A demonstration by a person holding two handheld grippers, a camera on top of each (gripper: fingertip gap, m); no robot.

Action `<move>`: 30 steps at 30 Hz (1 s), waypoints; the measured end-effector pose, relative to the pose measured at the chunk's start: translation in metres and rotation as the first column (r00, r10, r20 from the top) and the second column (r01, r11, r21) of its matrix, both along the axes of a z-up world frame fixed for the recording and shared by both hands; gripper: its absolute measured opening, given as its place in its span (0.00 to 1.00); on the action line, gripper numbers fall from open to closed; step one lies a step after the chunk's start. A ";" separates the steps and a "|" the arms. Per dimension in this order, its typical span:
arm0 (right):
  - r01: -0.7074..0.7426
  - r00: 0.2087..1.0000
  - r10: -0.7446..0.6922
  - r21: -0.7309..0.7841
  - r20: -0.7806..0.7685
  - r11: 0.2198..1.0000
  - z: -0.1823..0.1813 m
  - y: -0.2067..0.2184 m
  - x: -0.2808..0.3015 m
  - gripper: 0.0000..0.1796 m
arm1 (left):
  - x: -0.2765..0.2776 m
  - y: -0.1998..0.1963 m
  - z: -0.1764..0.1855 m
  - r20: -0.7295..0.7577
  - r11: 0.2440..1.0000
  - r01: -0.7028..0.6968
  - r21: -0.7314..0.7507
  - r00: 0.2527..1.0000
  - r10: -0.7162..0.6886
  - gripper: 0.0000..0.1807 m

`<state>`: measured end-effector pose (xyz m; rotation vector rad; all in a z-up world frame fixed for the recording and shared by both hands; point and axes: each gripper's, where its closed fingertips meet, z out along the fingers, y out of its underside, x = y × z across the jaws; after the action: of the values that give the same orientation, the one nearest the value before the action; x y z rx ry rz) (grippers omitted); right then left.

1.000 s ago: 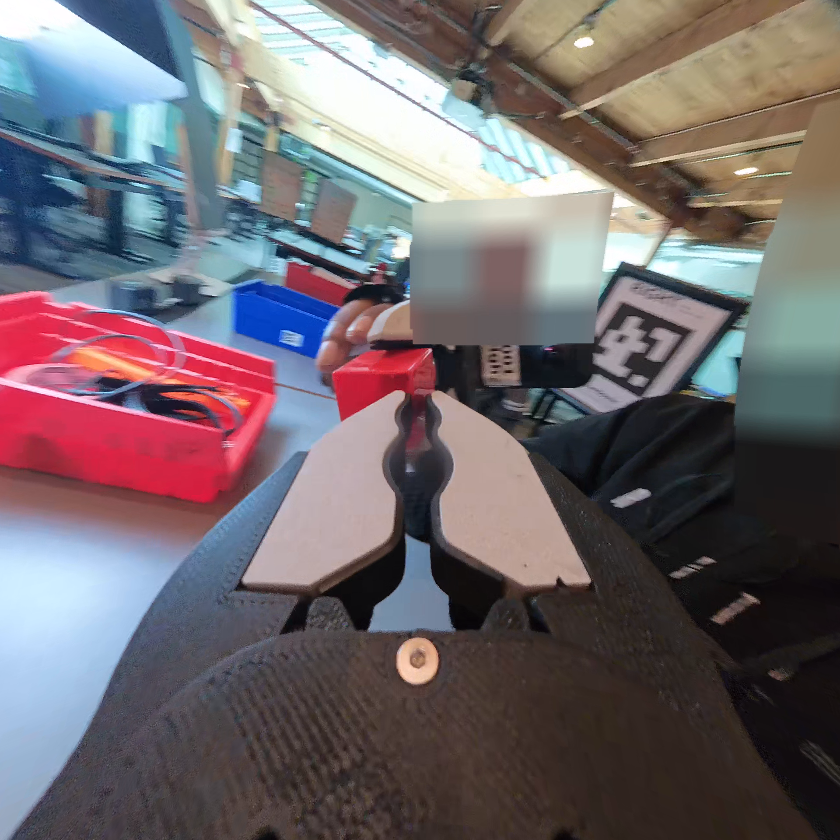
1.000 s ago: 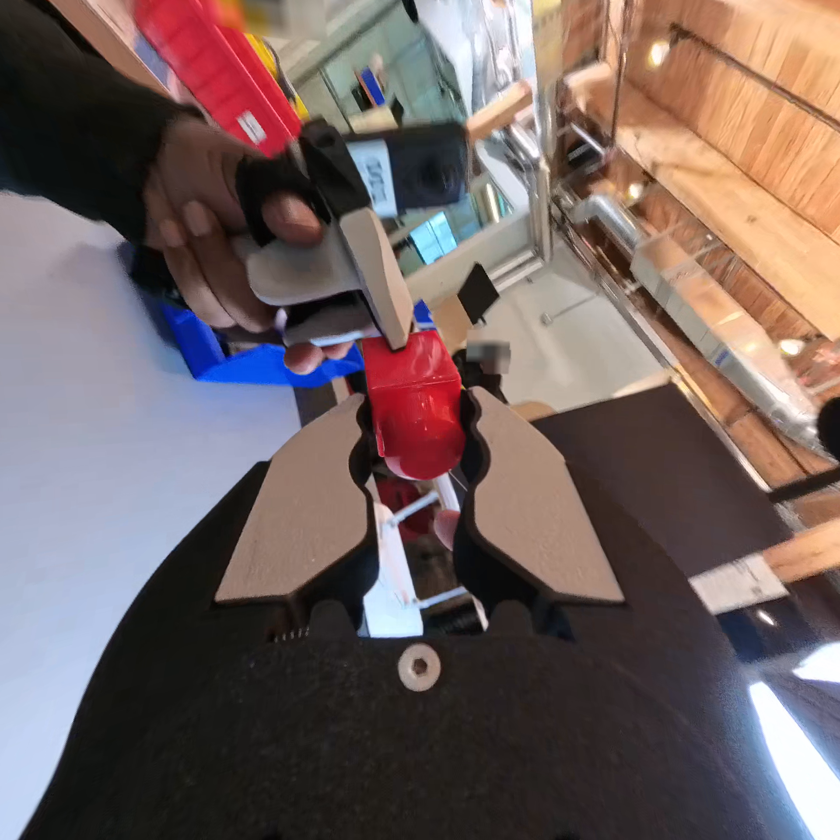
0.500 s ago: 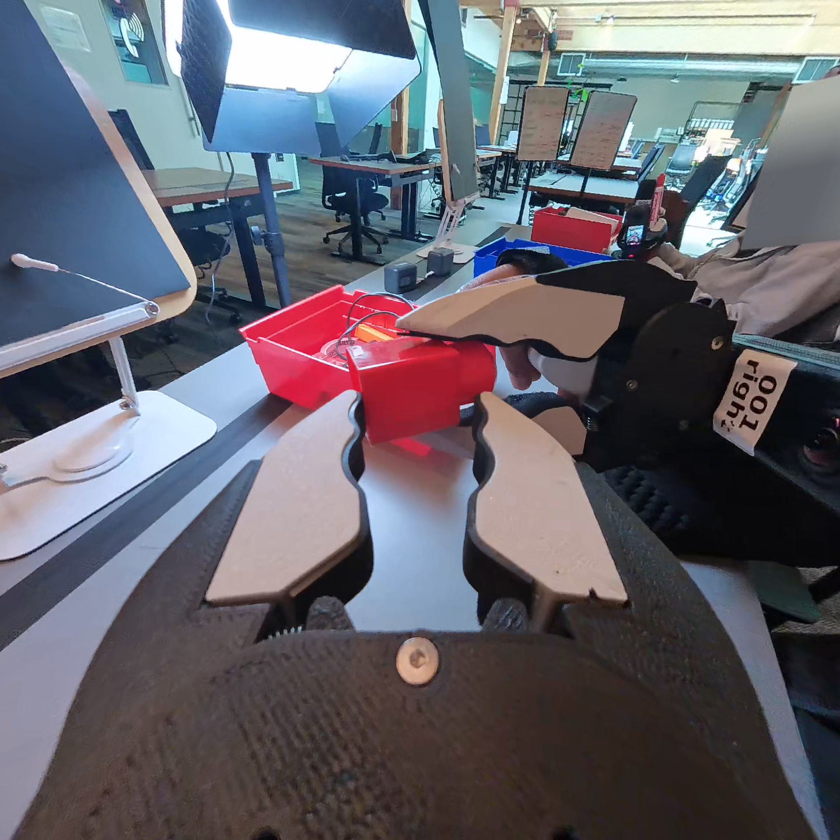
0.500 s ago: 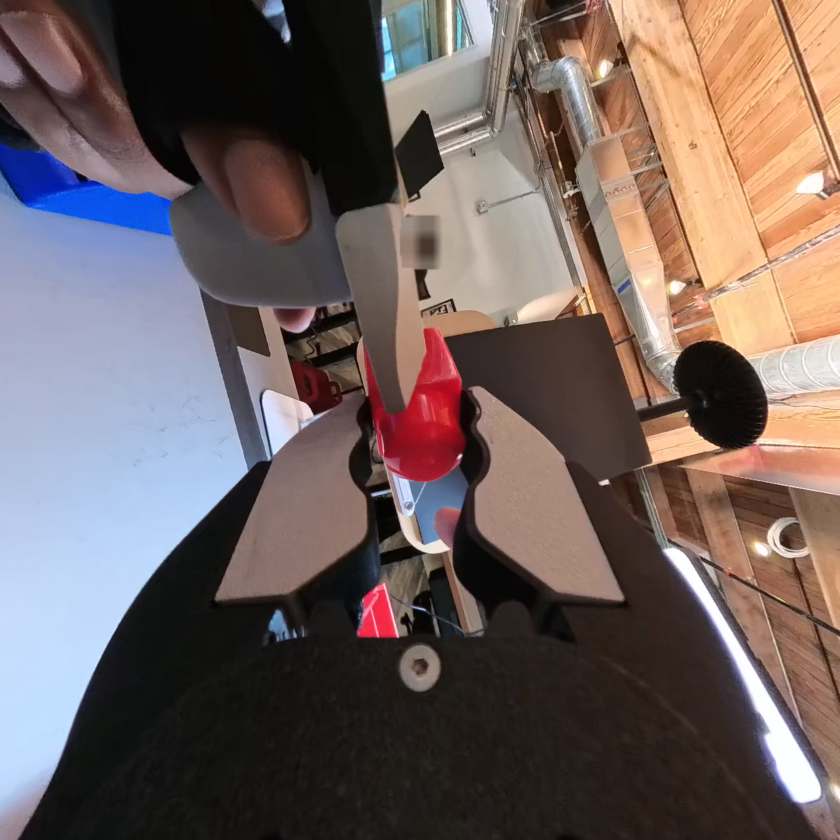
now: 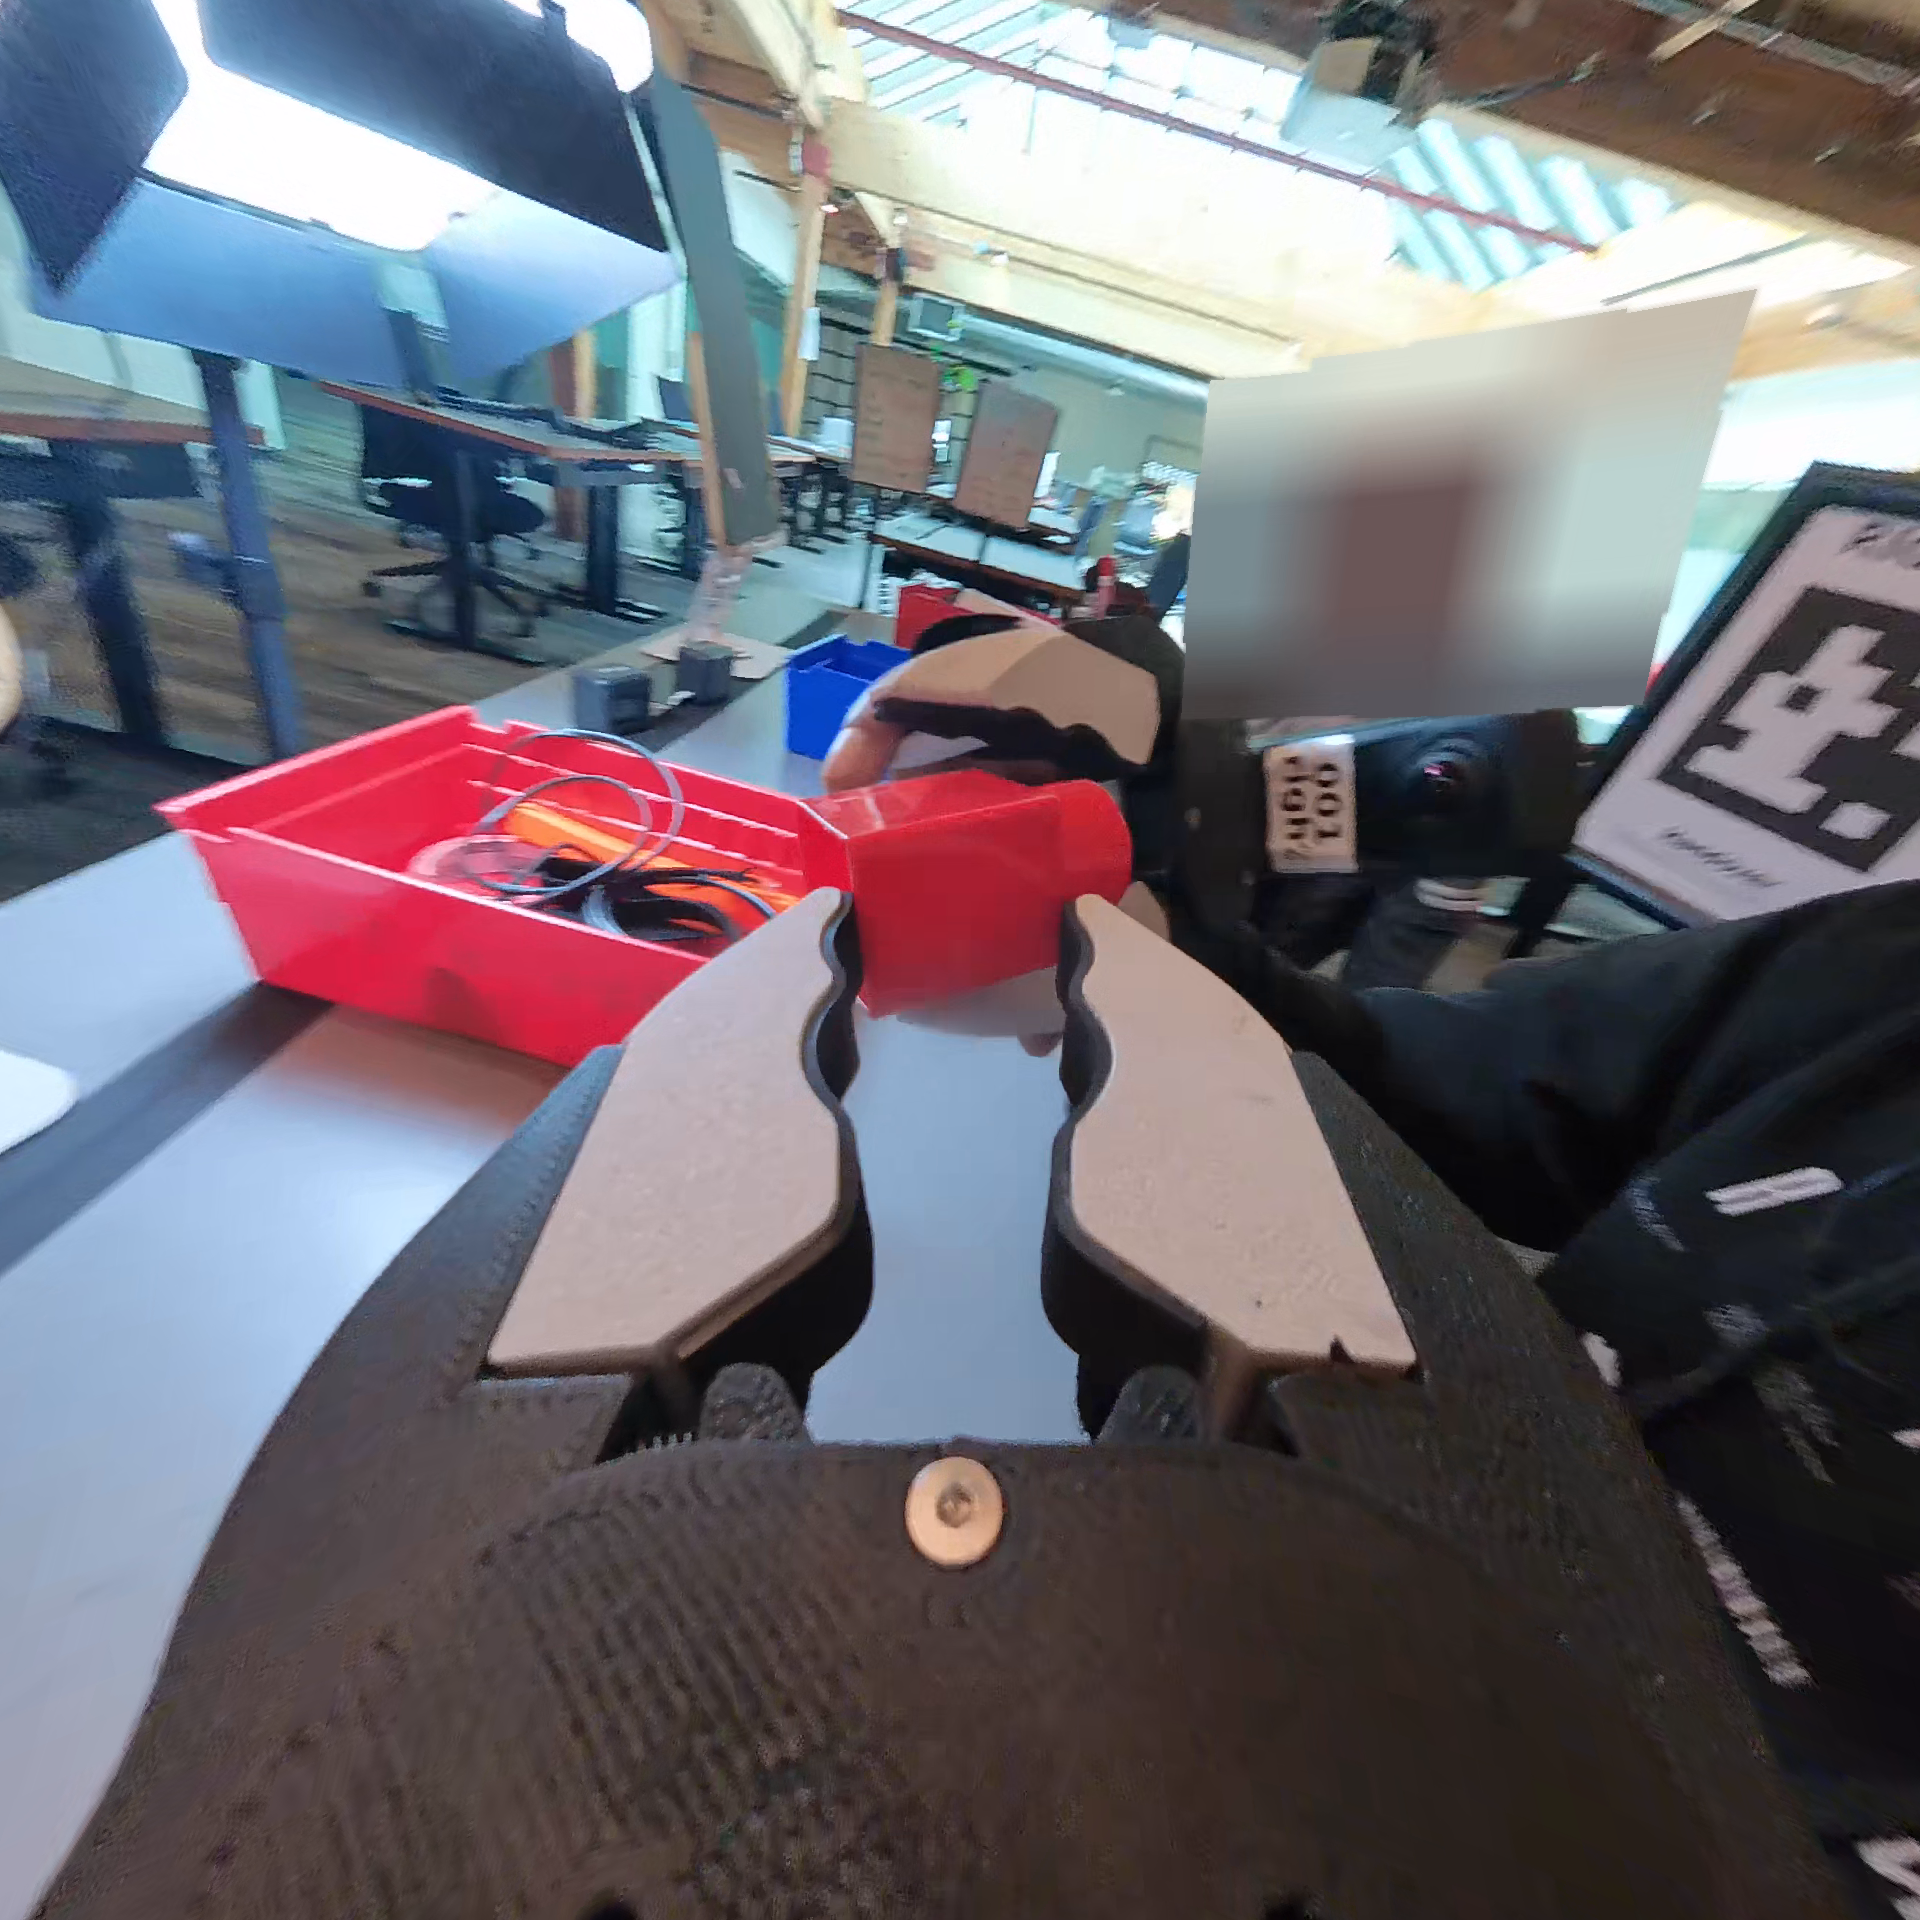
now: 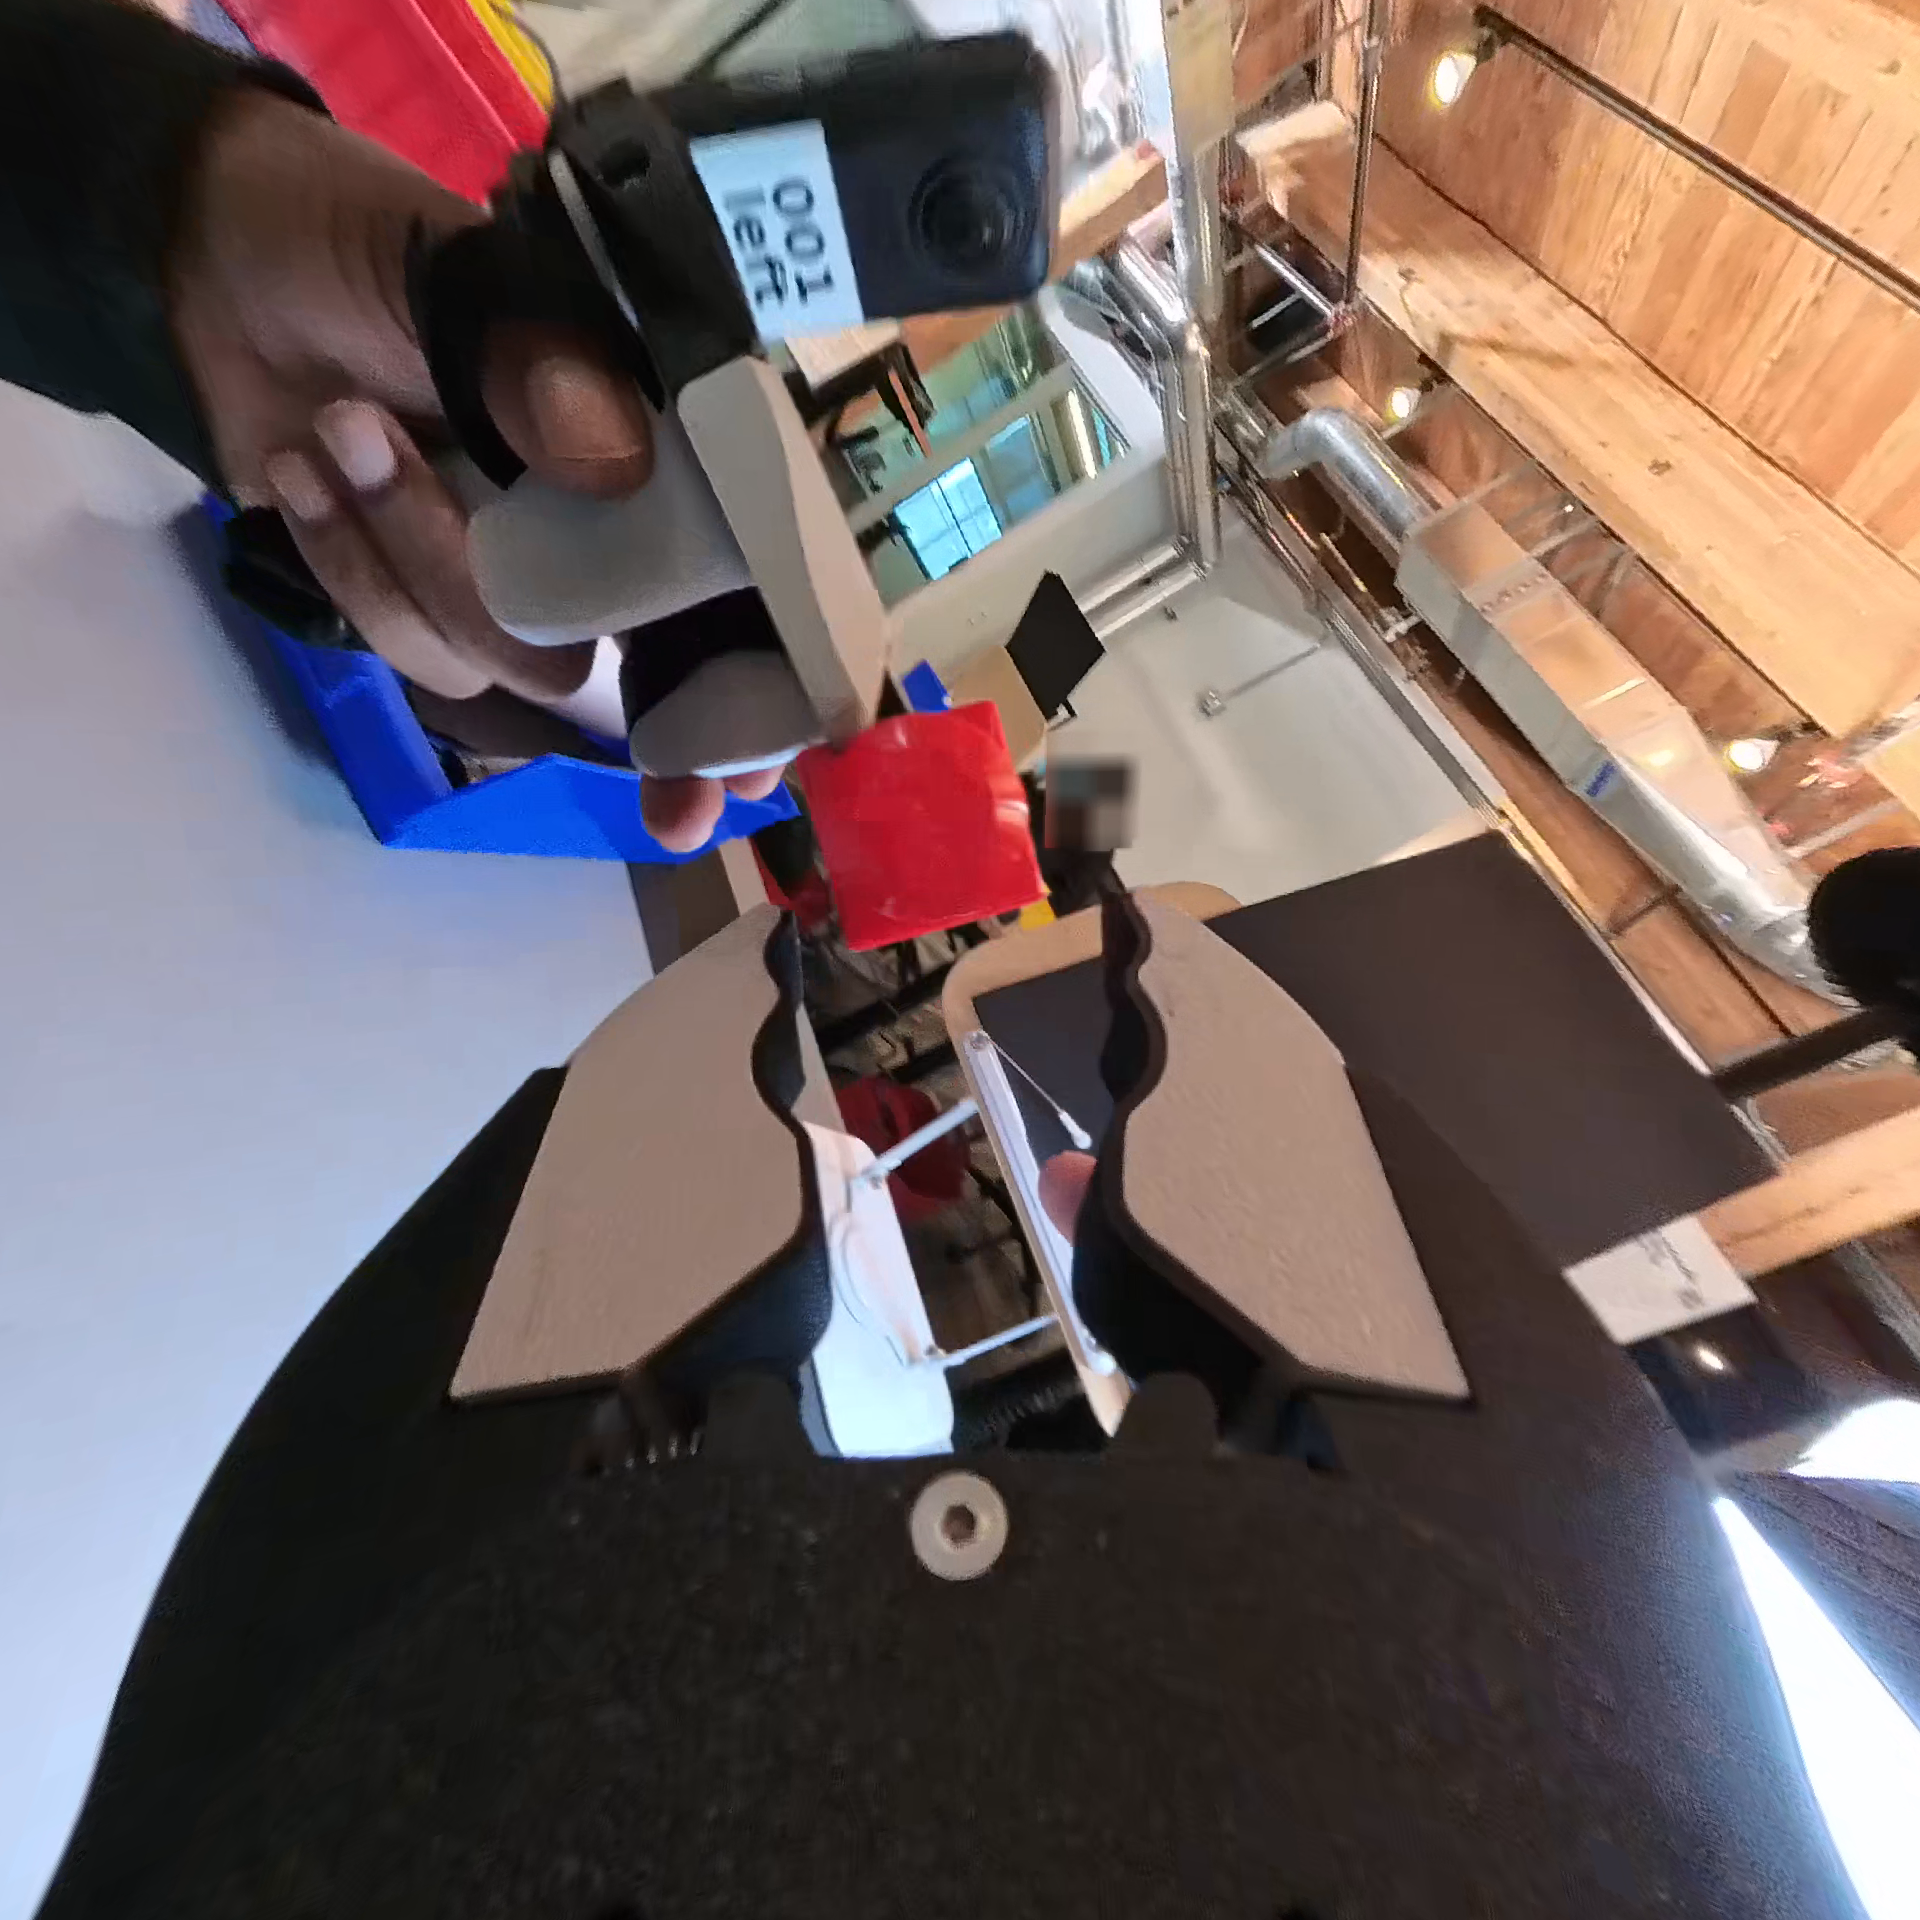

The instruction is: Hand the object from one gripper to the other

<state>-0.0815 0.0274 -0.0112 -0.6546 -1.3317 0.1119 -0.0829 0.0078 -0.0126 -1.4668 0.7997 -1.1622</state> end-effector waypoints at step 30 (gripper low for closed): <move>-0.055 0.996 0.063 -0.126 0.064 0.991 -0.019 0.001 -0.006 0.26 | 0.002 0.004 -0.018 -0.101 1.000 0.003 -0.005 0.995 -0.004 0.22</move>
<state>-0.0870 0.0282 -0.0300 -0.7292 -1.4184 0.2231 -0.0807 0.0119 -0.0303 -1.5385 0.8691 -1.1002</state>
